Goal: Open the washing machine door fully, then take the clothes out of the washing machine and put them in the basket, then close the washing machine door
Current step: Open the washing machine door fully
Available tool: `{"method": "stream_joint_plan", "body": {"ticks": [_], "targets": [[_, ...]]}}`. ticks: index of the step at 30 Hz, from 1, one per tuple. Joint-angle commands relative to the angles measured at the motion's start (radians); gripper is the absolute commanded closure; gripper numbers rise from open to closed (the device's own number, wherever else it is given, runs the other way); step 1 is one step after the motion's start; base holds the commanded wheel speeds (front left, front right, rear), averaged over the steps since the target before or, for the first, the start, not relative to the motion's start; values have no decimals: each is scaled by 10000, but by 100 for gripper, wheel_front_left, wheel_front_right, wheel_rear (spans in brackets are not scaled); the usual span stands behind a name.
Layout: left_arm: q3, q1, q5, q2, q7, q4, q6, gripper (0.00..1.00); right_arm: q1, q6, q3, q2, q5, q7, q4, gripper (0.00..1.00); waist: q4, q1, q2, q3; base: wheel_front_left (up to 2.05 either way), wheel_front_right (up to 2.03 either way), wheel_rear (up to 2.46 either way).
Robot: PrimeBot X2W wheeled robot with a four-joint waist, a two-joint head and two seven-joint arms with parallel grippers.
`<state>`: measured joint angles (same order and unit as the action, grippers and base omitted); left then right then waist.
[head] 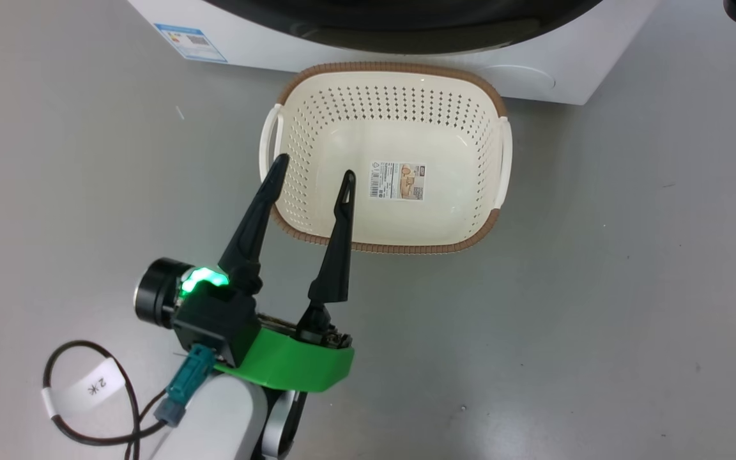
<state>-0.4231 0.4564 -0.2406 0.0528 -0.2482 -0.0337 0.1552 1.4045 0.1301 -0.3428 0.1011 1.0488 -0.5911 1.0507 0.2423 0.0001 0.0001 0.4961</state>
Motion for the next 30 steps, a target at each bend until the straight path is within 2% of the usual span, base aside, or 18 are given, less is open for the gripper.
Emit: {"method": "stream_joint_plan", "body": {"ticks": [1, 11, 30], "targets": [[237, 169, -53, 169, -66, 205, 63, 0, 434, 6, 14, -139, -171, -88, -164, 100, 31, -1, -1, 45, 0, 0, 0], [274, 217, -142, 152, -106, 88, 56, 0, 623, 6, -171, -210, -429, -594, 182, 100, 91, -1, -1, 55, 0, 0, 0], [337, 235, -174, 191, -129, -11, 53, 0, 110, 6, -200, -497, -291, -1400, -244, 100, -118, -1, -1, -232, 0, 0, 0]]}}
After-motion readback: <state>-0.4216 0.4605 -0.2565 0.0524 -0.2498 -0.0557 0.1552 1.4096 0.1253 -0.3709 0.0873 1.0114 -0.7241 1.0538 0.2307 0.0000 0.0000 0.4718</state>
